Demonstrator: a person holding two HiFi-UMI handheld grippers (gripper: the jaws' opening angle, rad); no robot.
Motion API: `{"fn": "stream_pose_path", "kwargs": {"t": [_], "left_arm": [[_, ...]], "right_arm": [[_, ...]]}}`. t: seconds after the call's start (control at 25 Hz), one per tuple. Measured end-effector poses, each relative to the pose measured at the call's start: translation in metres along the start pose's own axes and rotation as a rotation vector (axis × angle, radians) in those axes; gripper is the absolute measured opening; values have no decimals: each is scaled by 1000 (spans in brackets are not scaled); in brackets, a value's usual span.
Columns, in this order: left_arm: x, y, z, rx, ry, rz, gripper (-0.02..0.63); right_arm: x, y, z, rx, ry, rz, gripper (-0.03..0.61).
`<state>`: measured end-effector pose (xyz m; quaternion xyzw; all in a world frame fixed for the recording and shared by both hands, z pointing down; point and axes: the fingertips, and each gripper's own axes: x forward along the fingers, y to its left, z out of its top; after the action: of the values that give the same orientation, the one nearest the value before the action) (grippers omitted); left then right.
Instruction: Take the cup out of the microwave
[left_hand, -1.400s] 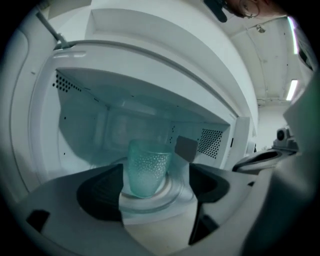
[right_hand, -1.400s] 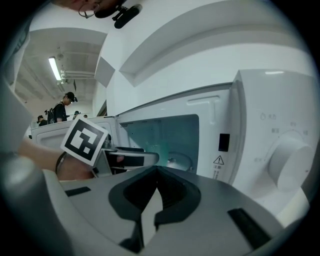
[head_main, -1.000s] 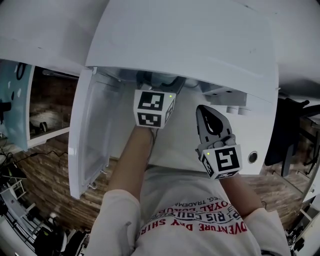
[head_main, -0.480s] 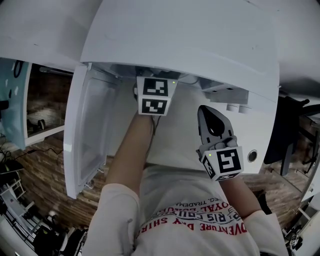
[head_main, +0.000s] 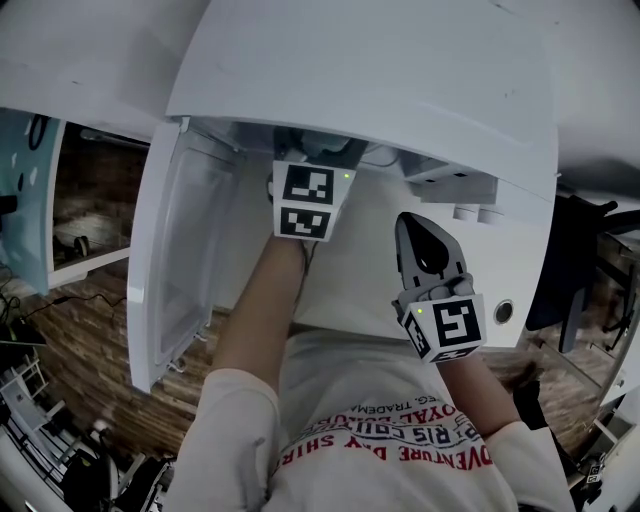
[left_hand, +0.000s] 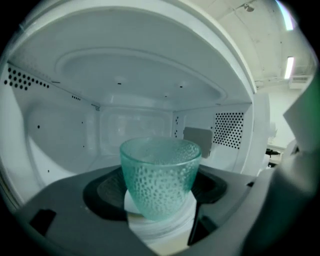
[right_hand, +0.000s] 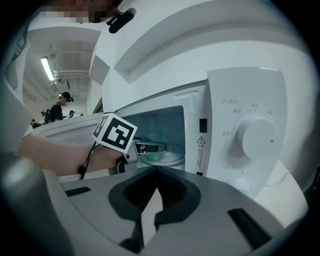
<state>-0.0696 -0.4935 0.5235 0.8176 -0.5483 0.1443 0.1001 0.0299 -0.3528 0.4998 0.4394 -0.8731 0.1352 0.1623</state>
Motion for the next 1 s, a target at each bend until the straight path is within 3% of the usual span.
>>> {"fn": "stream_pose_path", "kwargs": {"t": [0.24, 0.52, 0.72, 1.0], "left_arm": [[-31, -13, -1, -29, -9, -4, 373], [-86, -34, -7, 31, -42, 5, 373], [-130, -48, -5, 11, -65, 4, 373], [-187, -66, 29, -41, -127, -9, 373]], "right_arm": [[-10, 3, -4, 17, 2, -11, 11], [-21, 10, -1, 15, -24, -9, 11], [-32, 15, 6, 16, -59, -15, 11], [-48, 28, 38, 4, -147, -19, 11]]}}
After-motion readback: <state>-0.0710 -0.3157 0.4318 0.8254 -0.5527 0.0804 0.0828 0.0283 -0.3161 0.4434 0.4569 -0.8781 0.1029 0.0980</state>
